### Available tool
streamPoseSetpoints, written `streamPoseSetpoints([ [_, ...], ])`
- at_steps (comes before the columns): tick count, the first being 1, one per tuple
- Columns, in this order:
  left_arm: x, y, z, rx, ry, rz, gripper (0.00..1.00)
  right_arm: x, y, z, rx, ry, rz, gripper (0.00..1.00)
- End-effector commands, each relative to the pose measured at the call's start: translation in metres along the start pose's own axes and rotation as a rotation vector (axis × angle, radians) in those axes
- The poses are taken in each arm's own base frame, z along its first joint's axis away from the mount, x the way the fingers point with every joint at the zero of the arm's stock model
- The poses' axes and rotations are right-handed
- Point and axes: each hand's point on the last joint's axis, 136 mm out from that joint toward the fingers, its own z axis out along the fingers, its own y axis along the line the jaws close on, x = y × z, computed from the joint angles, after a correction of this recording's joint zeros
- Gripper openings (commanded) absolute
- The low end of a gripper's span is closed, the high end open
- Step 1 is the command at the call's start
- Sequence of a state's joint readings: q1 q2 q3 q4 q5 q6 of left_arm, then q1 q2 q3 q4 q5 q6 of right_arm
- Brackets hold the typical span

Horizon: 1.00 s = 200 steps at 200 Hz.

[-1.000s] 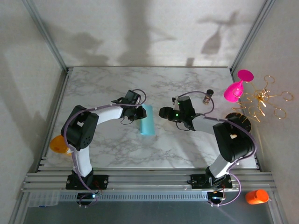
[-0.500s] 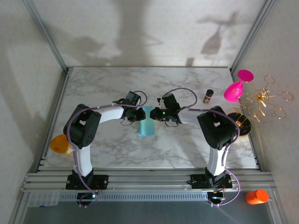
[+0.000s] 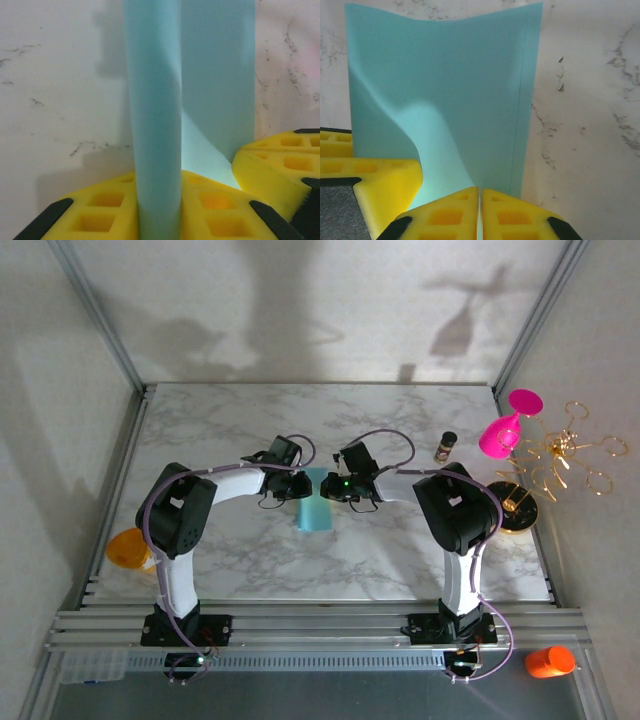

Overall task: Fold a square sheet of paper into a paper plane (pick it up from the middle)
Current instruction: First fold the square sheet of paper in half at the center of the table.

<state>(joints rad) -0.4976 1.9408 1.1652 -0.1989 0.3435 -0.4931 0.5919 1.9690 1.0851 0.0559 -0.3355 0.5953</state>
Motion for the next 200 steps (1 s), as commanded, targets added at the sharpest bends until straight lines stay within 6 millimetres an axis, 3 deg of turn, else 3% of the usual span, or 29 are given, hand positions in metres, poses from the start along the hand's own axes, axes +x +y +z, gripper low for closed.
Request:
streamPoseSetpoints([
  [1, -0.001, 0.015, -0.006, -0.077, 0.002, -0.022, 0.27, 0.02, -0.028, 0.011, 0.115, 0.057, 0.044, 0.12],
  [37, -0.001, 0.018, -0.022, -0.103, -0.032, -0.144, 0.44, 0.025, -0.033, 0.011, 0.132, 0.067, 0.068, 0.12],
  [84, 0.006, 0.002, -0.022, 0.019, -0.027, -0.204, 0.53, 0.024, -0.031, 0.011, 0.121, 0.063, 0.087, 0.12],
  [129, 0.017, 0.019, -0.011, -0.054, 0.009, -0.186, 0.47, 0.022, -0.028, 0.01, 0.109, 0.056, 0.093, 0.13],
  [158, 0.024, 0.021, -0.003, -0.05, 0.043, -0.178, 0.41, 0.017, -0.024, 0.008, 0.096, 0.048, 0.091, 0.15],
  [200, 0.033, 0.034, 0.003, -0.129, 0.061, -0.174, 0.38, -0.019, 0.006, -0.016, -0.019, -0.045, 0.095, 0.22],
])
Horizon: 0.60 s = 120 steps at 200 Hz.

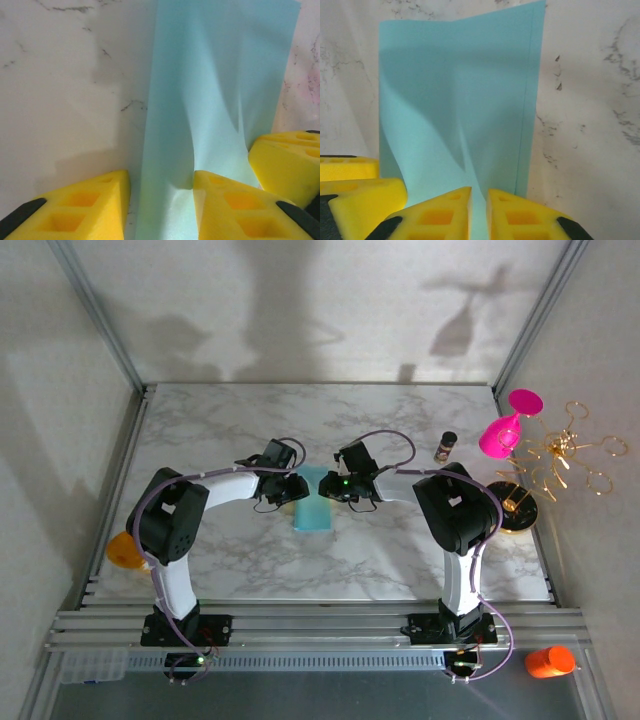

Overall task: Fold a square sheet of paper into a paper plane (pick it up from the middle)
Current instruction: First fold the square sheet of paper in half at the center of the table.

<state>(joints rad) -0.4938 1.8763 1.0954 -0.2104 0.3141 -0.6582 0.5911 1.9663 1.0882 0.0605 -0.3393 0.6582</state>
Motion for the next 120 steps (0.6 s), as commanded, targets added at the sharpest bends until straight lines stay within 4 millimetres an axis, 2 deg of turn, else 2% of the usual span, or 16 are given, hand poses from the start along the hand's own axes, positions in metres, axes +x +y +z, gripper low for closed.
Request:
streamPoseSetpoints([
  [1, 0.018, 0.025, 0.016, -0.103, 0.06, 0.001, 0.38, -0.017, 0.006, -0.016, -0.015, -0.043, 0.034, 0.23],
  [20, 0.023, 0.032, 0.021, -0.16, 0.062, 0.02, 0.38, -0.038, 0.016, -0.039, -0.045, -0.133, 0.038, 0.25],
  [37, 0.026, 0.037, 0.025, -0.214, 0.062, 0.047, 0.38, -0.051, 0.007, -0.06, -0.009, -0.228, 0.057, 0.28],
  [61, 0.031, 0.043, 0.03, -0.246, 0.069, 0.052, 0.38, -0.056, -0.007, -0.079, 0.012, -0.294, 0.079, 0.31],
  [86, 0.03, 0.045, 0.03, -0.264, 0.055, 0.043, 0.38, -0.054, -0.021, -0.085, 0.026, -0.307, 0.104, 0.34],
  [120, 0.029, 0.042, 0.032, -0.266, 0.045, 0.027, 0.4, -0.048, -0.028, -0.08, 0.034, -0.288, 0.121, 0.36],
])
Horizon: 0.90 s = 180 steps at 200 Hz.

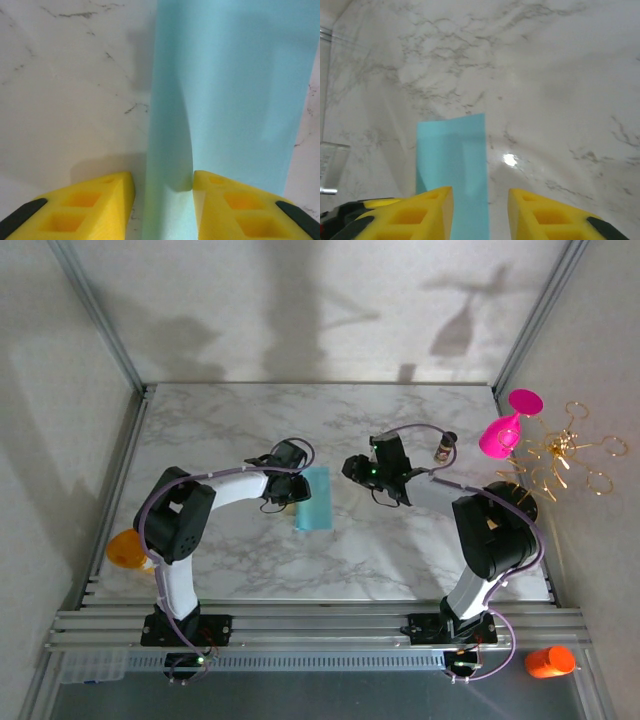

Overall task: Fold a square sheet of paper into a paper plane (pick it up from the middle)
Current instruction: First fold the square sheet of paper in half at the center of the table.

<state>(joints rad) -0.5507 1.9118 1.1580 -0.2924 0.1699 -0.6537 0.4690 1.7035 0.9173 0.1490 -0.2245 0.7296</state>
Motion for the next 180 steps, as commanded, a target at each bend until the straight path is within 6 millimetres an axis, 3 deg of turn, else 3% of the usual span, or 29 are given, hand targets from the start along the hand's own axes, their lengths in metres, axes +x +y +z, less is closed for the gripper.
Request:
streamPoseSetpoints([
  [1, 0.031, 0.034, 0.03, -0.136, 0.087, -0.014, 0.4, 0.002, -0.007, 0.002, 0.017, -0.008, 0.018, 0.36],
  [180, 0.038, 0.037, 0.034, -0.17, 0.127, 0.082, 0.42, 0.017, -0.008, 0.015, -0.022, 0.057, 0.017, 0.37],
])
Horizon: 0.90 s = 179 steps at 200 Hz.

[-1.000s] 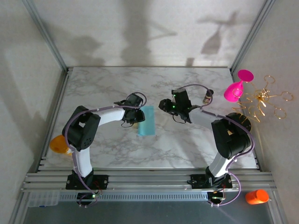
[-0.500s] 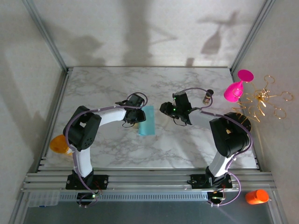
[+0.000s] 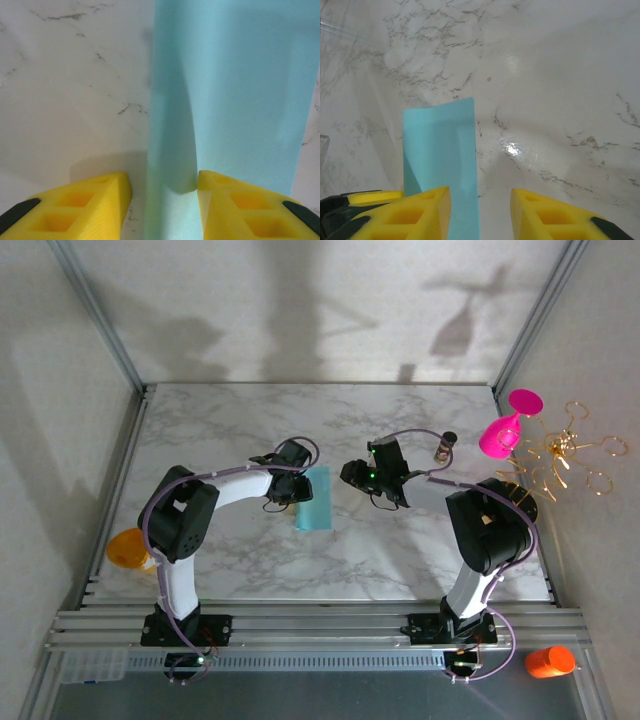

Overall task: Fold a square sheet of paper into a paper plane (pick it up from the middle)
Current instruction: First fold the square sheet of paper in half at the center of the table.

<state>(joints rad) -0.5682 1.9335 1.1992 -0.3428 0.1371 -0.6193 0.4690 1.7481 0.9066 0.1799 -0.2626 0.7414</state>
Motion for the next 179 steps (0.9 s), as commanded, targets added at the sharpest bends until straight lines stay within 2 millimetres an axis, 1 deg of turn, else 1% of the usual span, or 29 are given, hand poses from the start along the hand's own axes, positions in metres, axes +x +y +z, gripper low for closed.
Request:
streamPoseSetpoints([
  [1, 0.039, 0.035, 0.034, -0.126, 0.123, 0.035, 0.42, 0.004, -0.002, 0.004, -0.01, 0.015, -0.001, 0.37],
  [49, 0.038, 0.036, 0.037, -0.138, 0.12, 0.009, 0.42, 0.008, 0.002, 0.006, -0.033, 0.029, -0.013, 0.36],
  [113, 0.039, 0.045, 0.039, -0.177, 0.114, -0.032, 0.42, 0.022, 0.011, 0.013, -0.069, 0.08, -0.038, 0.34],
  [159, 0.041, 0.046, 0.042, -0.18, 0.118, -0.048, 0.42, 0.031, 0.018, 0.016, -0.101, 0.111, -0.052, 0.33],
  [179, 0.041, 0.045, 0.042, -0.176, 0.123, -0.048, 0.42, 0.036, 0.022, 0.019, -0.116, 0.133, -0.063, 0.32],
])
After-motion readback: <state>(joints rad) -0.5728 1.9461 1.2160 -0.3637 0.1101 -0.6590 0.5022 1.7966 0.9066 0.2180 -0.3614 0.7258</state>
